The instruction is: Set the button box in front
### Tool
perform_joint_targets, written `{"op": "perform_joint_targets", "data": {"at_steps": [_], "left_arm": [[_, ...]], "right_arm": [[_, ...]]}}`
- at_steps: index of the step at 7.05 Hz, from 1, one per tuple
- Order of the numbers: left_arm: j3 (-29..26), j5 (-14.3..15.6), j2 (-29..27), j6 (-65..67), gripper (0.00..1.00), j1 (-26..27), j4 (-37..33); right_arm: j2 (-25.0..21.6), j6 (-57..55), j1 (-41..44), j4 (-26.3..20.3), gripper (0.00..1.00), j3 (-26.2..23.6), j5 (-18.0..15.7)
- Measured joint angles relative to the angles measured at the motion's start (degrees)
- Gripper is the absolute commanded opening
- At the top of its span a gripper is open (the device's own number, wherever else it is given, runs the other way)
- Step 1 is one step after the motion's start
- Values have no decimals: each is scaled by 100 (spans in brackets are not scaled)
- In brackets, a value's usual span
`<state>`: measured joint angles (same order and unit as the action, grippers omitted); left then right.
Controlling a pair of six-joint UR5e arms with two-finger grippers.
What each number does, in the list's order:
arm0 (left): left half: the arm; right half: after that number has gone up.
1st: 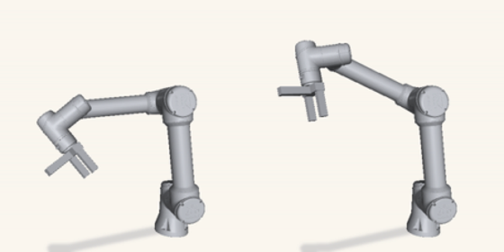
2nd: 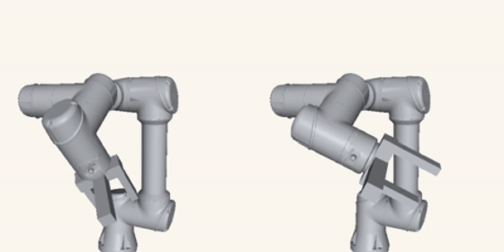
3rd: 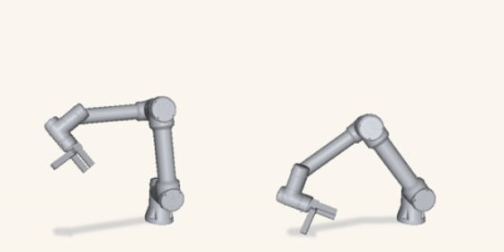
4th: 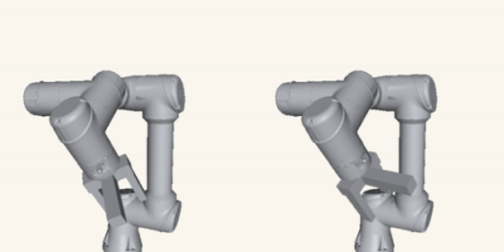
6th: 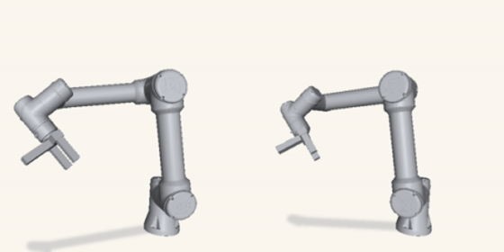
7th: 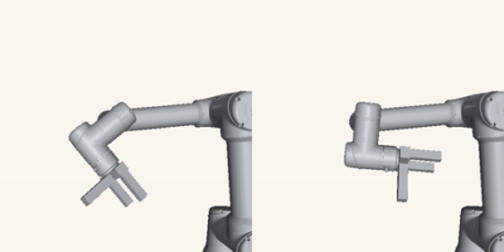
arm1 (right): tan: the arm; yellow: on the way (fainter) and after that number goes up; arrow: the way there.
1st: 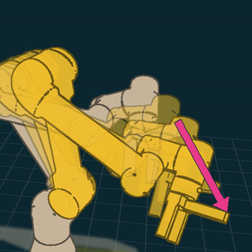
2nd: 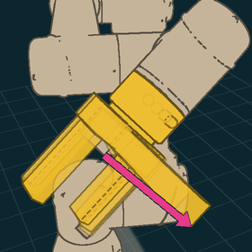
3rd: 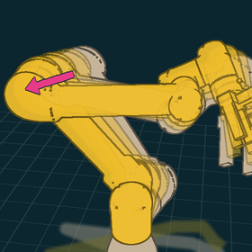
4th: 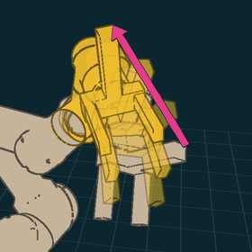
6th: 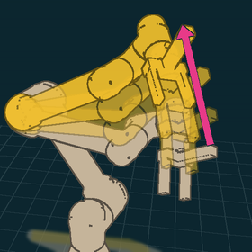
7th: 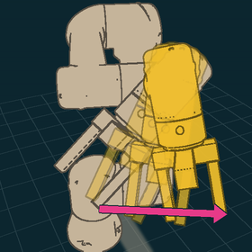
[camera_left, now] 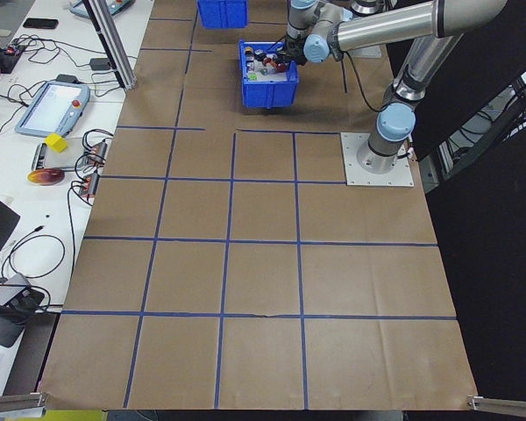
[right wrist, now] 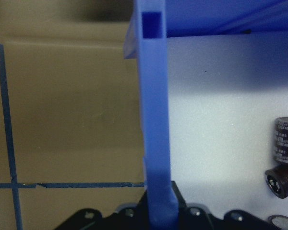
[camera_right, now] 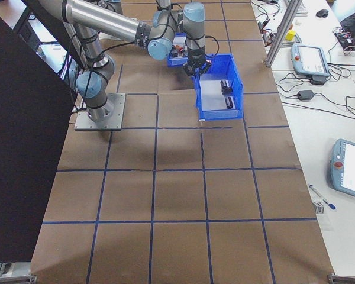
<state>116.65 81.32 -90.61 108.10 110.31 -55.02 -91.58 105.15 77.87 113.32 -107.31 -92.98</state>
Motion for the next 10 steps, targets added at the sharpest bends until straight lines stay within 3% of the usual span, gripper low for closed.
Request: {"op": "perform_joint_targets", "data": {"at_steps": [2, 4, 7, 10], "left_arm": [[-1086, 116, -889, -66, 0, -23, -359], [-1863, 505, -1697, -191, 0, -70, -457], [-2849, 162, -2454, -516, 1, -267, -503], [-2995, 80, -2704, -889, 2, -383, -448]], "right_arm": [[-135, 457, -281, 29, 7, -224, 96], [-154, 622, -492, 45, 7, -377, 155], [-280, 620, -639, 163, 7, -661, 164], [-498, 255, -650, 496, 7, -1027, 158]]}}
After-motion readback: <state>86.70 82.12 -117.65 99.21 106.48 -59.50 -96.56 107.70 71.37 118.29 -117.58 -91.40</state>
